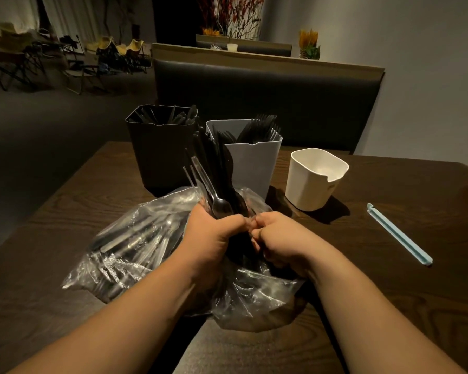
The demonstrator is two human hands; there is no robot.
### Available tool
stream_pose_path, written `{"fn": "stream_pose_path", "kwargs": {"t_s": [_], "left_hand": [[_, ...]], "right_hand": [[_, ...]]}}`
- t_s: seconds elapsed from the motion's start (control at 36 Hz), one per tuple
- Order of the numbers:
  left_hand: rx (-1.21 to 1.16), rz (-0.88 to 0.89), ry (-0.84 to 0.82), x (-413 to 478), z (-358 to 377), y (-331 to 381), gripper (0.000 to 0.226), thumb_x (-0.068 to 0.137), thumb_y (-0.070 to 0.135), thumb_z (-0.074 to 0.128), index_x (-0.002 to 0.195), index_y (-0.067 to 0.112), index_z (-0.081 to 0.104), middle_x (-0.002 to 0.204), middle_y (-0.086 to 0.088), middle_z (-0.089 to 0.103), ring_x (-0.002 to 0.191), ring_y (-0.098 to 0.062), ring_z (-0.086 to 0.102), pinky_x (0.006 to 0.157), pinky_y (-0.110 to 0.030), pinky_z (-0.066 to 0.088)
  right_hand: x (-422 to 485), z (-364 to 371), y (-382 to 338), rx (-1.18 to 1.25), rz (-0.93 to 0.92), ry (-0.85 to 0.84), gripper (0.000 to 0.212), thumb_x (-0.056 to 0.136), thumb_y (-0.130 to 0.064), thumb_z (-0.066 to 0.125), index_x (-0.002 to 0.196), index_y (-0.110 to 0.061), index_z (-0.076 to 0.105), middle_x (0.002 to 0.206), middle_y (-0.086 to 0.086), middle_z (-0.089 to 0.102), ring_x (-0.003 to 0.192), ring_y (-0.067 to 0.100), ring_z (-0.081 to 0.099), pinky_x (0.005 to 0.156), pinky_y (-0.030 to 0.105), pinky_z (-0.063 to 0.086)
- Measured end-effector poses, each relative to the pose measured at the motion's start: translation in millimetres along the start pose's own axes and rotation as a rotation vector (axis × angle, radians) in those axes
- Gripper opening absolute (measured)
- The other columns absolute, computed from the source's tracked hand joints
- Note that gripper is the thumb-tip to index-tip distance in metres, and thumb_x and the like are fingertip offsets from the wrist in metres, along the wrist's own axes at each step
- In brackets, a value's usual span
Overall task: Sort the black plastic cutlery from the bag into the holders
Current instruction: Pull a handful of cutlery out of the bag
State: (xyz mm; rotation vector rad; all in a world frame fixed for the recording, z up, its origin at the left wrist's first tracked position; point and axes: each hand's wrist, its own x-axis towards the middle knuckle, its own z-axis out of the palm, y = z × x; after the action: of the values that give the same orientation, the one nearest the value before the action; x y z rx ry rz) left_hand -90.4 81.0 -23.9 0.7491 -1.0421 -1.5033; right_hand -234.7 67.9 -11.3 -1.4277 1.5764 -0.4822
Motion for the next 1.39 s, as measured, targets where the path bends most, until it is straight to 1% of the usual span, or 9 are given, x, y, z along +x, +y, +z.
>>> {"fn": "stream_pose_path", "kwargs": {"t_s": [0.28, 0.42, 0.5, 0.64, 0.92, 1.06, 1.14, 1.28, 1.39], "left_hand": [[-0.033, -0.015, 0.086, 3.6, 1.3, -1.0, 0.041, 0.053, 0.003, 0.076, 0.089, -0.013, 0.063, 0.089, -0.032, 0.066, 0.084, -0.042, 0.067, 0.083, -0.058, 0.054], [-0.019, -0.017, 0.077, 2.2, 0.3, 1.7, 0.044, 0.061, -0.002, 0.076, 0.097, -0.019, 0.057, 0.085, -0.028, 0.066, 0.08, -0.039, 0.067, 0.076, -0.051, 0.057], [0.009, -0.021, 0.083, 0.3, 0.6, 1.6, 0.05, 0.061, -0.003, 0.077, 0.105, -0.016, 0.057, 0.086, -0.026, 0.069, 0.079, -0.038, 0.07, 0.072, -0.044, 0.058], [-0.019, -0.024, 0.1, -0.4, 5.7, -0.3, 0.058, 0.061, -0.004, 0.075, 0.117, -0.011, 0.057, 0.099, -0.029, 0.072, 0.093, -0.041, 0.073, 0.075, -0.047, 0.06], [-0.027, -0.043, 0.152, 0.6, 3.8, -2.7, 0.061, 0.06, -0.002, 0.078, 0.114, -0.015, 0.053, 0.082, -0.025, 0.065, 0.071, -0.036, 0.069, 0.066, -0.042, 0.056], [-0.067, -0.077, 0.215, 3.1, 1.6, -1.8, 0.042, 0.067, -0.001, 0.078, 0.101, -0.018, 0.059, 0.079, -0.024, 0.066, 0.069, -0.035, 0.068, 0.063, -0.042, 0.055], [-0.094, -0.101, 0.239, 3.6, 1.6, -1.6, 0.036, 0.07, -0.003, 0.074, 0.099, -0.017, 0.059, 0.078, -0.024, 0.063, 0.064, -0.033, 0.066, 0.061, -0.044, 0.055], [-0.076, -0.082, 0.311, 8.4, 0.6, -5.0, 0.038, 0.059, 0.005, 0.077, 0.091, -0.008, 0.061, 0.071, -0.021, 0.059, 0.064, -0.035, 0.062, 0.062, -0.054, 0.054], [-0.088, -0.067, 0.357, 12.2, -3.3, -5.5, 0.045, 0.056, 0.004, 0.075, 0.096, -0.009, 0.058, 0.073, -0.02, 0.057, 0.064, -0.033, 0.061, 0.059, -0.045, 0.053]], "right_hand": [[-0.5, 10.4, -0.9, -0.337, -0.131, 0.195, 0.019, 0.1, -0.023, 0.045, 0.109, -0.031, 0.059, 0.103, -0.006, 0.064, 0.095, 0.018, 0.06, 0.086, 0.041, 0.052], [-3.6, 6.2, -5.0, -0.392, -0.089, 0.1, 0.019, 0.098, -0.016, 0.045, 0.088, -0.021, 0.06, 0.081, 0.0, 0.061, 0.077, 0.019, 0.058, 0.066, 0.034, 0.045], [-1.4, 3.0, -7.8, -0.379, 0.003, -0.028, 0.03, 0.097, -0.003, 0.047, 0.076, -0.019, 0.06, 0.076, 0.004, 0.06, 0.079, 0.026, 0.064, 0.069, 0.034, 0.05], [-4.8, -0.3, -7.0, -0.304, 0.115, -0.147, 0.02, 0.095, -0.004, 0.046, 0.087, -0.009, 0.064, 0.07, 0.012, 0.061, 0.064, 0.029, 0.06, 0.06, 0.034, 0.047], [-8.0, -6.4, -3.5, -0.133, 0.06, -0.211, 0.031, 0.09, 0.005, 0.035, 0.082, -0.009, 0.061, 0.063, 0.012, 0.057, 0.041, 0.015, 0.05, 0.042, 0.023, 0.04], [-4.3, -8.5, -0.2, 0.072, -0.074, -0.146, 0.019, 0.094, 0.002, 0.051, 0.108, -0.006, 0.061, 0.082, 0.014, 0.054, 0.049, 0.015, 0.053, 0.043, 0.026, 0.042], [-4.5, -9.8, 1.5, 0.153, -0.126, -0.171, 0.018, 0.094, 0.005, 0.056, 0.108, -0.006, 0.062, 0.091, 0.014, 0.062, 0.056, 0.018, 0.064, 0.042, 0.023, 0.046], [-5.7, -17.6, 1.8, 0.316, -0.162, -0.26, 0.026, 0.089, 0.018, 0.052, 0.101, -0.004, 0.06, 0.075, 0.011, 0.061, 0.068, 0.026, 0.068, 0.048, 0.025, 0.053], [-8.0, -18.6, -0.9, 0.414, -0.187, -0.331, 0.019, 0.094, 0.009, 0.056, 0.107, -0.002, 0.064, 0.089, 0.016, 0.066, 0.081, 0.03, 0.07, 0.058, 0.028, 0.057]]}}
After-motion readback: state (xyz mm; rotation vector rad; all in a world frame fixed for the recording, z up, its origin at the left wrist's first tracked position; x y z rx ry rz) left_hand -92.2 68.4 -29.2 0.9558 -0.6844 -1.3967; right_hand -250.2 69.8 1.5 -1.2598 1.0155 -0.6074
